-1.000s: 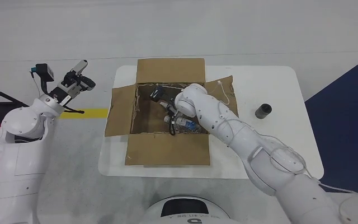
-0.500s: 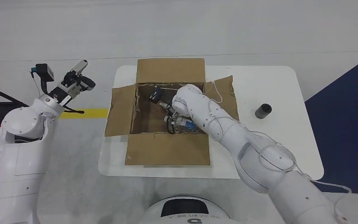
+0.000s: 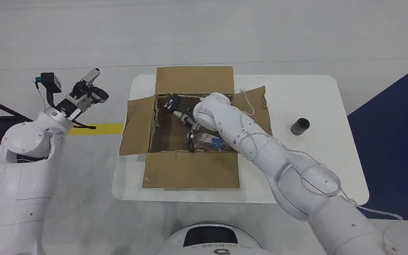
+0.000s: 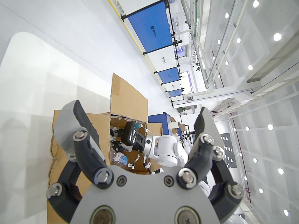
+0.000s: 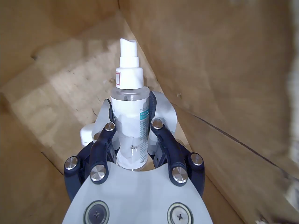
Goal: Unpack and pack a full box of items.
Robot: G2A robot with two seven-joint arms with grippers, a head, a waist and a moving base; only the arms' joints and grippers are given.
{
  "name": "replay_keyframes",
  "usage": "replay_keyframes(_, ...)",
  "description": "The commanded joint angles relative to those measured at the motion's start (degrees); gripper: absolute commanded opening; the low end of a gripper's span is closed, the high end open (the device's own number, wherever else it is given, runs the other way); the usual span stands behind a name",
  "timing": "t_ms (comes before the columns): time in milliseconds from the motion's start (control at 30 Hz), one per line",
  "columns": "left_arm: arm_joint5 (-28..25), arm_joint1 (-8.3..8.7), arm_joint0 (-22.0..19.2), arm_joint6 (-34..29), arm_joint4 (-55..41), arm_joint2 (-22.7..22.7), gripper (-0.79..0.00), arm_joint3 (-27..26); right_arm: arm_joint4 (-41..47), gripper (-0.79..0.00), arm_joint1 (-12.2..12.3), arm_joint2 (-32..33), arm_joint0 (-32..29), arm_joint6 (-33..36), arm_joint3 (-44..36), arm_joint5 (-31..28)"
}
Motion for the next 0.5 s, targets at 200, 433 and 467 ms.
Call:
replay_keyframes(200,0.00,0.00,-0.01,0.00,0.00,0.00,0.000,0.00,-10.29,-0.785,12.90,21.51,-23.89,5.65,-45.01,-5.43)
replay_keyframes(433,0.00,0.00,-0.01,0.00,0.00,0.00,0.000,0.00,-10.89,-0.785,17.83,40.19,-44.69,-0.59,-70.76,-12.88)
replay_keyframes(467,0.00,0.00,-0.01,0.00,0.00,0.00,0.000,0.00,-9.72,-0.785,18.14,42.78,-46.39,-3.38,-71.95,-13.27)
